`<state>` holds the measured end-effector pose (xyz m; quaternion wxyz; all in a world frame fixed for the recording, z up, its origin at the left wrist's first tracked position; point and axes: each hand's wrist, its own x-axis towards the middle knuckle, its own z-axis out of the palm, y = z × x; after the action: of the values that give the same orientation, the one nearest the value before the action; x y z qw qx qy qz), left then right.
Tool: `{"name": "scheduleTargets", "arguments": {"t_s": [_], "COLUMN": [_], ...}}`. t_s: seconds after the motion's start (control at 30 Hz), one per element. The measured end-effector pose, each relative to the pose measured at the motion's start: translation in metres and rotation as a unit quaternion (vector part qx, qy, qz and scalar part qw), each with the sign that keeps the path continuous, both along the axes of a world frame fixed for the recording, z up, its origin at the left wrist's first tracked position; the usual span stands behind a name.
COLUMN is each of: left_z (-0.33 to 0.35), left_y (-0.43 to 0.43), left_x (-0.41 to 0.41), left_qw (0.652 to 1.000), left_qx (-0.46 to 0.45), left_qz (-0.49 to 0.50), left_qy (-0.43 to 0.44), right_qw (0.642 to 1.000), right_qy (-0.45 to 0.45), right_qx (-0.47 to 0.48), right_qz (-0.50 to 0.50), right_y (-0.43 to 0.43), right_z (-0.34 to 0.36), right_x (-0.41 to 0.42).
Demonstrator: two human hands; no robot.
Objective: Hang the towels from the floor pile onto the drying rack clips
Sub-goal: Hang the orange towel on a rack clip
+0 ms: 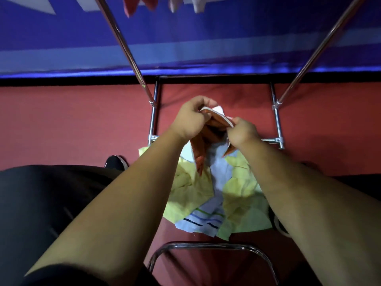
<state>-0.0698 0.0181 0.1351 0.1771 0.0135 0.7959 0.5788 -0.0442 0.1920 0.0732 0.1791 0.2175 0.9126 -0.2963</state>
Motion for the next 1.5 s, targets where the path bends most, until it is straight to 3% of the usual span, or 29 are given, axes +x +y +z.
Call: {"name": "scheduleTargets", "arguments": {"t_s": [0.13,0.2,0.27,0.4,0.47,0.57,0.63,0.7,0.8,0.9,0.97,1.03,1.17,1.3,1.43,1.5], "left_z": [0.034,0.06,0.082,0.13,0.142,0.138,0.137,0.143,0.144,0.146,0.148,0.148,0.144,0.14,0.144,0.149], "left_y": [-0.019,-0.026,-0.029,-0.039,-0.045,-0.056,-0.057,-0.054,-0.049,-0.042,-0.036,-0.031,-0.029,-0.036,-0.043,-0.045], "left_x": [0.002,0.015,0.024,0.055,0.07,0.08,0.082,0.085,0.086,0.086,0.085,0.085,0.08,0.066,0.057,0.053], "left_qw": [0.967,0.928,0.899,0.908,0.926,0.986,0.991,0.991,0.997,0.993,0.989,0.986,0.99,0.991,0.989,0.981], "left_qx": [-0.225,-0.356,-0.422,-0.308,-0.223,-0.049,0.081,0.11,0.072,0.016,-0.027,-0.054,-0.026,-0.018,-0.063,-0.12], "left_qz": [0.01,-0.032,-0.108,-0.282,-0.3,-0.143,-0.033,0.011,0.023,0.052,0.055,0.023,-0.027,0.006,0.007,-0.021], "left_qy": [0.12,0.101,0.049,-0.037,-0.057,-0.068,-0.097,-0.074,0.02,0.104,0.136,0.155,0.138,0.129,0.136,0.152], "right_qw": [0.999,0.983,0.942,0.856,0.795,0.731,0.71,0.731,0.817,0.878,0.91,0.936,0.944,0.952,0.94,0.947], "right_qy": [-0.012,-0.016,-0.018,0.018,0.042,0.086,0.096,0.086,0.018,-0.07,-0.053,0.028,0.12,0.158,0.172,0.224], "right_qx": [-0.051,-0.17,-0.305,-0.477,-0.548,-0.608,-0.627,-0.611,-0.52,-0.445,-0.399,-0.346,-0.306,-0.255,-0.28,-0.217], "right_qz": [-0.005,-0.073,-0.14,-0.198,-0.256,-0.298,-0.306,-0.291,-0.248,-0.162,-0.103,-0.057,0.006,0.067,0.09,0.076], "right_y": [-0.01,-0.02,-0.028,-0.034,-0.034,-0.036,-0.038,-0.038,-0.037,-0.042,-0.046,-0.046,-0.032,-0.015,-0.011,-0.009], "right_z": [0.062,0.1,0.131,0.191,0.213,0.233,0.235,0.228,0.207,0.204,0.209,0.212,0.217,0.212,0.203,0.199], "right_x": [0.0,0.005,0.01,0.03,0.035,0.046,0.053,0.065,0.081,0.09,0.088,0.081,0.072,0.062,0.05,0.04]}}
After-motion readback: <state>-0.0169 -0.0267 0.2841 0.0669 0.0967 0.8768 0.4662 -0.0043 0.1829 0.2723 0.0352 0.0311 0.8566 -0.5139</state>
